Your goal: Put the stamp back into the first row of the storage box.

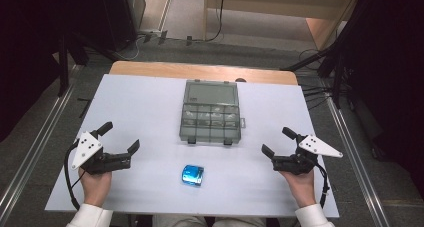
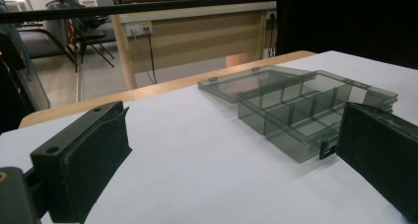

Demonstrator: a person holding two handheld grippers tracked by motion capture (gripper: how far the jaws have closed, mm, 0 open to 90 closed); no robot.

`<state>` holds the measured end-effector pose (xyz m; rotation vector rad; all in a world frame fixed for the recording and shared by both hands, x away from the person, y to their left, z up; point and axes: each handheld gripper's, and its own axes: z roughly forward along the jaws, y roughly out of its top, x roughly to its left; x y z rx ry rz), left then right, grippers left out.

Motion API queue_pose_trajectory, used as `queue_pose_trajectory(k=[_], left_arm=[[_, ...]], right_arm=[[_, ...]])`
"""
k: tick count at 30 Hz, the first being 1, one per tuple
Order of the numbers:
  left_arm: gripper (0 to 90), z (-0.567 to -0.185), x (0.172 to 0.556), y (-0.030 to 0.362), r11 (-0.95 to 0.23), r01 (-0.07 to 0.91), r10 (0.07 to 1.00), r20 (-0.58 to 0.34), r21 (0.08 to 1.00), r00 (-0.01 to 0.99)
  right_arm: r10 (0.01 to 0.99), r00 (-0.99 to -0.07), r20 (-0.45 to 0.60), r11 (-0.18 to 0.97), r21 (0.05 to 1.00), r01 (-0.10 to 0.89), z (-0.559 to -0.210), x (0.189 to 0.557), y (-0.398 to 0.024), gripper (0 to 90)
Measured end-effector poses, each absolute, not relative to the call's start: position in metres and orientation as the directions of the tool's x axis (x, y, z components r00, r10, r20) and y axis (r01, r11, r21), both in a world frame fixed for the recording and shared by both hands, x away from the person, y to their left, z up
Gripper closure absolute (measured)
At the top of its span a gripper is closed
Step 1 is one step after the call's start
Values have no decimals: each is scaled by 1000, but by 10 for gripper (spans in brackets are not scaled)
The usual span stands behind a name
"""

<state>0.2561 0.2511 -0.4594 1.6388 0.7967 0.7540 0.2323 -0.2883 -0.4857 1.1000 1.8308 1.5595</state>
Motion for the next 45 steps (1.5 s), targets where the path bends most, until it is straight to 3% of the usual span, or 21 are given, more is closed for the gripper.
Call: queue_pose_trajectory(k=[45], left_arm=[[0,-460,256,250,-157,119,814,60,981,578]], right_arm=[[752,-650,112,151,930,335,-494,235,-251,0]])
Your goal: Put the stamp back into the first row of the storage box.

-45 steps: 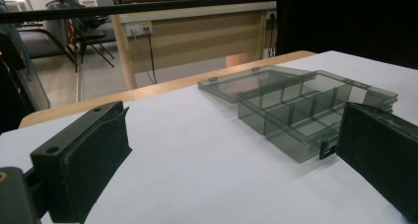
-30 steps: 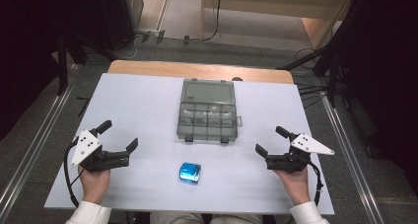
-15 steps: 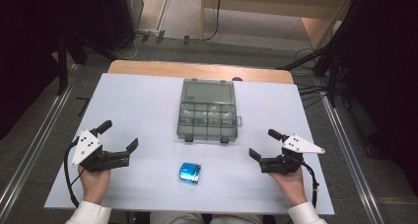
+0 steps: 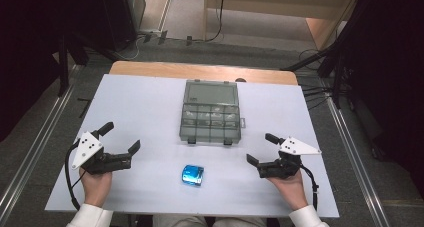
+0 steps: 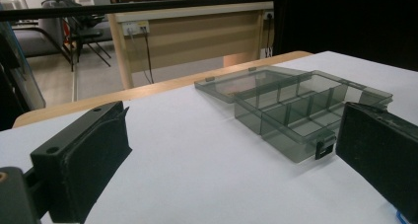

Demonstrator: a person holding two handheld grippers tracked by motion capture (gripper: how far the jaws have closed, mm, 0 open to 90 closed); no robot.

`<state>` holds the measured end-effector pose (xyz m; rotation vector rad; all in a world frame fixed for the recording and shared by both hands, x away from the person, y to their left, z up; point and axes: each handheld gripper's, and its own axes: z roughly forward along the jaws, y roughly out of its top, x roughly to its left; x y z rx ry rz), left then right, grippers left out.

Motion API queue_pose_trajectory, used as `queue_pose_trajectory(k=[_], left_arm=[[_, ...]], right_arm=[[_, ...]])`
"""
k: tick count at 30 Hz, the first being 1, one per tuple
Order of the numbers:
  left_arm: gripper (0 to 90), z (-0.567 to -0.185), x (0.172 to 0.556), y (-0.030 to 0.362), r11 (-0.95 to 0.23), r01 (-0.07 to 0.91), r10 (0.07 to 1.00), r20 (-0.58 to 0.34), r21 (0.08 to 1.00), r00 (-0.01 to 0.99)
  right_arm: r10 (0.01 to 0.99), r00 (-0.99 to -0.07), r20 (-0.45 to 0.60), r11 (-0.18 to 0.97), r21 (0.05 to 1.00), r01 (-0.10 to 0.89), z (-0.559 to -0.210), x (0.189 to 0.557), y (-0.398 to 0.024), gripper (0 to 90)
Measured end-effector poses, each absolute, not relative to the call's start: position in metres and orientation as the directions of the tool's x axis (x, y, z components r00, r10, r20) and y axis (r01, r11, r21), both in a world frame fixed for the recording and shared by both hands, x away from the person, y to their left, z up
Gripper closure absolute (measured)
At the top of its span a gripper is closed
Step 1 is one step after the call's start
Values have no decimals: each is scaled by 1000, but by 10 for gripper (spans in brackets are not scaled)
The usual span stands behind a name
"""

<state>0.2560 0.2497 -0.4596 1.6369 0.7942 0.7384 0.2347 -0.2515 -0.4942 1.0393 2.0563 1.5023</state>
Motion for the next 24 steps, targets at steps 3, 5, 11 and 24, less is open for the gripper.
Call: queue_pose_trajectory(k=[3,5,11,24], left_arm=[[0,-460,256,250,-157,118,813,61,980,579],[0,-460,256,250,-156,118,813,60,981,579],[0,-460,256,250,-158,119,814,60,980,577],[0,-460,257,249,-145,119,814,50,982,579]], right_arm=[[741,-662,113,164,925,342,-494,234,-245,0],[733,-668,128,156,924,348,-494,233,-240,0],[699,-705,122,193,916,351,-491,230,-221,0],[676,-734,67,317,873,372,-477,247,-189,0]])
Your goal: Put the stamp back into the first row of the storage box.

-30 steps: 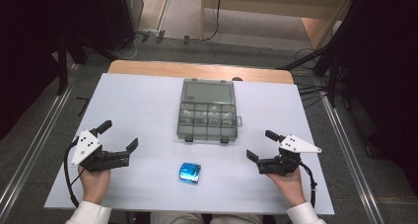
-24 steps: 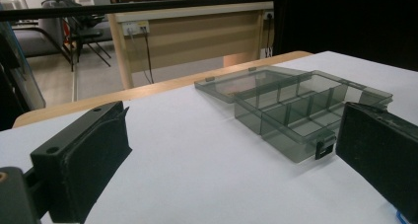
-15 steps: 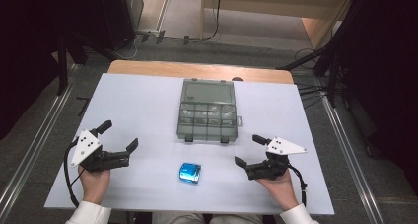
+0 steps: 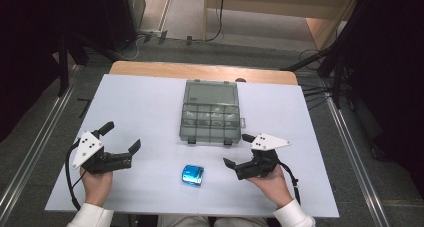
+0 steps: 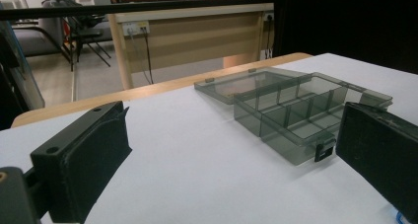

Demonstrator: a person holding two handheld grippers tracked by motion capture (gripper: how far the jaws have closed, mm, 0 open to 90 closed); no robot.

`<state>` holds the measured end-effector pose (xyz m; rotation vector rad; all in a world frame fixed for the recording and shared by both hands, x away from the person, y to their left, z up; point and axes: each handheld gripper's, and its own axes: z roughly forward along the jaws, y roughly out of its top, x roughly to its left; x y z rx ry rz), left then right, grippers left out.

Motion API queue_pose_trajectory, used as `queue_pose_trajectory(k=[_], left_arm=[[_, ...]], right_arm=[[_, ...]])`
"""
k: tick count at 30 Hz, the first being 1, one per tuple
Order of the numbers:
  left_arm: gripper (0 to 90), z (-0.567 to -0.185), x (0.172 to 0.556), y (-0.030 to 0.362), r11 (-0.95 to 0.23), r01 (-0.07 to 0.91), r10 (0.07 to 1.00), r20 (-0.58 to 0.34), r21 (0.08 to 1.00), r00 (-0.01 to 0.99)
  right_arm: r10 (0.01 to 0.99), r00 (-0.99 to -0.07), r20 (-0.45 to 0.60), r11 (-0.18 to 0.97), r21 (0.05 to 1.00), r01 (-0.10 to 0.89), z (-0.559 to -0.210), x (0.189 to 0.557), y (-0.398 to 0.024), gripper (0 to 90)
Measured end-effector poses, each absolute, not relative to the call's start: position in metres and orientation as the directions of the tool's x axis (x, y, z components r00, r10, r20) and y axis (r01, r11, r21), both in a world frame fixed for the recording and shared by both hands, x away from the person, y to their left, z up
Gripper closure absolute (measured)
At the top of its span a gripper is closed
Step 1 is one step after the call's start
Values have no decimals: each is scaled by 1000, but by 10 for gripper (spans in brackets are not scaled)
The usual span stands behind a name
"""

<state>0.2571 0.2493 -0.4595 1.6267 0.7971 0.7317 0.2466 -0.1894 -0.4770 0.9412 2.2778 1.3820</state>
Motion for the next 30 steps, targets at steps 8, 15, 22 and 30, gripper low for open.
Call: queue_pose_trajectory(k=[8,15,22,30], left_arm=[[0,-460,257,249,-140,122,810,42,983,586],[0,-460,258,250,-138,124,811,40,983,583],[0,-460,258,249,-136,126,809,36,983,586],[0,-460,259,249,-134,128,806,33,983,591]], right_arm=[[617,-787,22,455,806,379,-470,251,-161,0],[568,-823,19,535,751,387,-469,256,-142,0],[498,-867,-17,645,676,357,-469,257,-115,0],[421,-906,-50,749,583,316,-477,258,-85,0]])
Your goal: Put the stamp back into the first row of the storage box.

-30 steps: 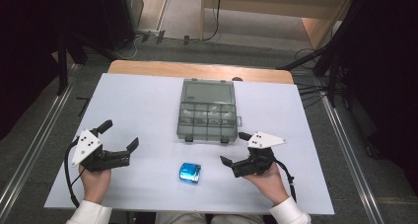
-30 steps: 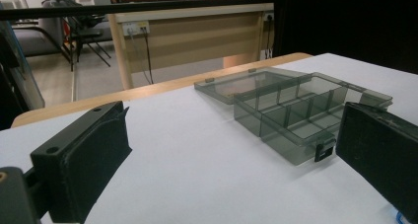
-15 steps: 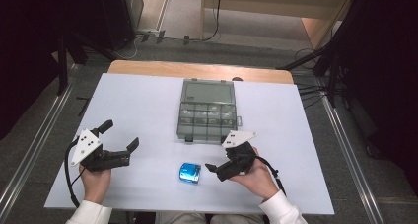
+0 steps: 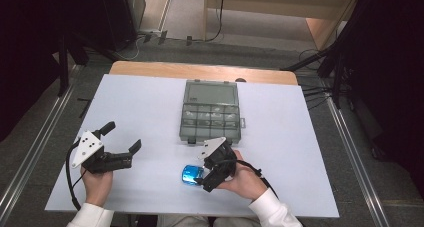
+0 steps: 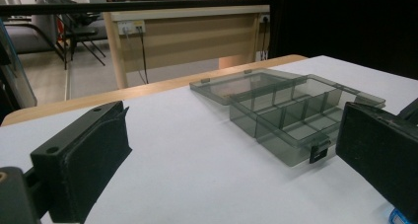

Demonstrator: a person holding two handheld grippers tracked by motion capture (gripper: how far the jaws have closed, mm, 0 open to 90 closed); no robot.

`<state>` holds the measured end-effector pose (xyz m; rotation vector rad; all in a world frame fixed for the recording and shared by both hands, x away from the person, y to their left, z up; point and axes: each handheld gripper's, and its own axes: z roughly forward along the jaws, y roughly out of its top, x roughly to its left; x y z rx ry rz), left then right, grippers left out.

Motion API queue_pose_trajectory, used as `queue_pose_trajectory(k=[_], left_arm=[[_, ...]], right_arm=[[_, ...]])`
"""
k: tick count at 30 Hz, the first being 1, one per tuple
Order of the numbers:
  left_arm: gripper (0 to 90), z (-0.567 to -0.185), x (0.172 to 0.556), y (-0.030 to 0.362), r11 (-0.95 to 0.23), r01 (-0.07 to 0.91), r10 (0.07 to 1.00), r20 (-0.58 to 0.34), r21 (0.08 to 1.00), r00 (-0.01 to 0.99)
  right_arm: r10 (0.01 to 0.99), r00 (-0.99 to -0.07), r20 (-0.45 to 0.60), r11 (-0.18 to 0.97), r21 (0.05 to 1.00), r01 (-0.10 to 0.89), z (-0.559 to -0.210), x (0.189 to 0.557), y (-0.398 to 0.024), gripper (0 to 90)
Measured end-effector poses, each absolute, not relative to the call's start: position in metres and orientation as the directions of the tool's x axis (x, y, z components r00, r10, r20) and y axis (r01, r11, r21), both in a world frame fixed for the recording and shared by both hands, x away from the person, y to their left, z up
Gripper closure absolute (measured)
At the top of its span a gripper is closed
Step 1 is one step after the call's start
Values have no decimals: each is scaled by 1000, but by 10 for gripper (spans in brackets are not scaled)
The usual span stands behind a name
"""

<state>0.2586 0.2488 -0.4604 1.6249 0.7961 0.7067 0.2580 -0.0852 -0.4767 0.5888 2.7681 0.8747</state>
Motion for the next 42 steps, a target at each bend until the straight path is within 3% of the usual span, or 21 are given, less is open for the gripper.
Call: queue_pose_trajectory(k=[6,10,21,29,42], left_arm=[[0,-461,259,248,-133,129,803,31,983,595],[0,-460,259,248,-132,129,802,30,983,596],[0,-461,259,249,-125,133,803,22,983,595],[0,-460,259,250,-124,134,804,20,983,594],[0,-460,260,250,-121,135,803,17,983,595]], right_arm=[[383,-922,-54,794,529,299,-481,259,-71,5],[358,-933,-40,828,476,298,-483,259,-61,59],[254,-966,-48,902,373,218,-487,263,-44,362],[264,-964,-34,908,346,236,-491,263,-42,419],[279,-960,28,886,377,269,-481,273,-52,423]])
